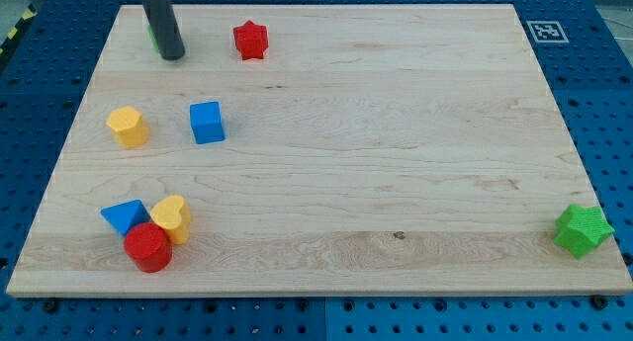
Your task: Move the green circle to the top left of the board
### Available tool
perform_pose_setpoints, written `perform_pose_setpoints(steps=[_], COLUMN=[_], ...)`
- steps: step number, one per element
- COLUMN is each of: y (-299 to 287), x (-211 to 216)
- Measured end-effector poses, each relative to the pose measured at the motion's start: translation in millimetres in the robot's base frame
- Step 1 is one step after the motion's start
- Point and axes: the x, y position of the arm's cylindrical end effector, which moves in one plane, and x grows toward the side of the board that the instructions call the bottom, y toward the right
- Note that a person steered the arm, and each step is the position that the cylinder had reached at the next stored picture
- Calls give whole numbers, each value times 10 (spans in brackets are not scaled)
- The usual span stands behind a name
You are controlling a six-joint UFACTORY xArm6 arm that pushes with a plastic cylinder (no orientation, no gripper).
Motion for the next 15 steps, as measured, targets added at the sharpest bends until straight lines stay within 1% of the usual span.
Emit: perform_pose_setpoints(steps=[1,3,5,6,7,8,10,11,12,14,15], y=[-7,-171,-526,-507,-416,-146,7,457,609,450,221], x=[0,222,114,-112,-206,-207,-158,-158,-165,-396,-406])
